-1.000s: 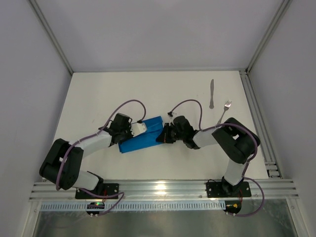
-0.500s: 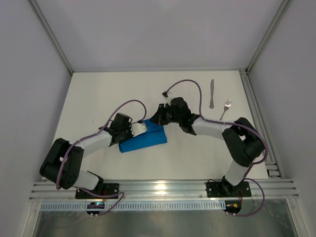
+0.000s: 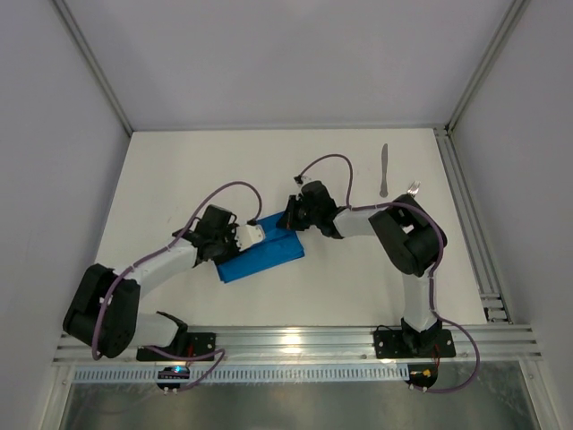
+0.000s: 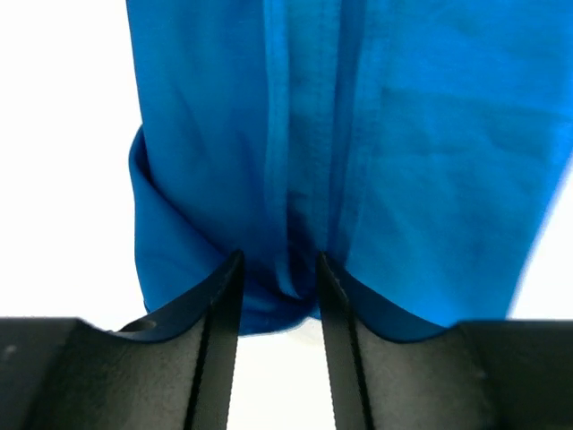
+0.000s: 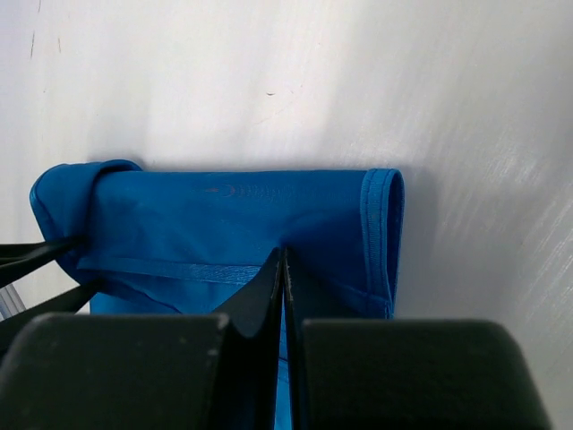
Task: Fold the napkin into a case and place the utensils inside
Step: Smooth out the 2/3-rectangle-folded napkin at the center of the board.
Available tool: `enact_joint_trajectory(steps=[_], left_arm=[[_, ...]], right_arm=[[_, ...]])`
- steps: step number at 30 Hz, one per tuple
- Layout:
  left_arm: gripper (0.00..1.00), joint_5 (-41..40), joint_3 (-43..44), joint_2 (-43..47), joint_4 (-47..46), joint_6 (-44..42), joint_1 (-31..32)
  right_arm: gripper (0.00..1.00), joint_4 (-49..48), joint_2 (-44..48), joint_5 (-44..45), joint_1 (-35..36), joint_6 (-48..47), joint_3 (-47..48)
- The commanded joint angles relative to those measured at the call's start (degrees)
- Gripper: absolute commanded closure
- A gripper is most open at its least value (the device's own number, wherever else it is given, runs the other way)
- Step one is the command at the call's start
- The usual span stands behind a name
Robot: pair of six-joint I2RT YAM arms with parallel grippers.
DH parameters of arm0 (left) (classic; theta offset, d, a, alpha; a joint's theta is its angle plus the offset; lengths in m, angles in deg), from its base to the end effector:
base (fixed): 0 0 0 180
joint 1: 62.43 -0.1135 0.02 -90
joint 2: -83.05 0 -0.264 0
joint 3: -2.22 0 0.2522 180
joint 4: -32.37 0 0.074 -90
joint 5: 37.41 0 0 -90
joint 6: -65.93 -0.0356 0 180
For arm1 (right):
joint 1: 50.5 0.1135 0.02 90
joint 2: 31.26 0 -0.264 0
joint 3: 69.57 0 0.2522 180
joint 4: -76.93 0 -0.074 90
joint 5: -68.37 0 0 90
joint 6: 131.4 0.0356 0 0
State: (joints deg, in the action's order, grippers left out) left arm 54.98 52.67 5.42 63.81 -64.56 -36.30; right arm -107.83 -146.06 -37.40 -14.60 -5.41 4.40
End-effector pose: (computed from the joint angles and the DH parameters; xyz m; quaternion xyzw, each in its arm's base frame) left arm 0.2192 -0.1092 0.1626 0.5333 0.8013 0.0139 0.2708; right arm 0.3257 0.2477 0.1245 -0.0615 0.8829 0.3626 0.2919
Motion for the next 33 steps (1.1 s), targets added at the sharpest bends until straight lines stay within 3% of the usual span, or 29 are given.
enact_joint_trajectory(steps=[1,4,6,7,9,11,18,33], left_arm=[[0.57,6.64,4.35,4.4,7.19,1.73,-0.2],[0.52,10.86,7.51,7.22,11.75,2.52,-0.2],[0.55,14.74,9.71,7.58,13.35,3.74,-0.9],[0.58,15.01,10.24,7.4,13.7,5.58,-1.34],[0.86,10.72,10.42,6.18,9.51,9.96,-2.66],[0.91,4.94,10.6,4.86,8.01,11.48,-4.06],[0.89,0.77,9.29,-0.68,8.7,10.35,-4.86],[0.89,4.37,1.37,-3.85,5.53,4.72,-4.86]], right_arm=[[0.96,1.12,-0.51,3.46,0.31,0.4,-1.49],[0.96,1.21,0.11,3.82,0.31,0.49,-1.84],[0.96,1.21,0.28,3.73,0.31,0.49,-1.93],[0.96,1.04,0.46,3.55,0.4,0.49,-2.11],[0.96,0.86,0.63,3.64,0.31,0.58,-2.28],[0.96,0.6,0.72,3.64,0.4,0.75,-2.55],[0.96,-0.11,1.07,3.9,0.4,1.19,-3.25],[0.96,-1.07,1.78,4.78,0.31,1.81,-4.48]])
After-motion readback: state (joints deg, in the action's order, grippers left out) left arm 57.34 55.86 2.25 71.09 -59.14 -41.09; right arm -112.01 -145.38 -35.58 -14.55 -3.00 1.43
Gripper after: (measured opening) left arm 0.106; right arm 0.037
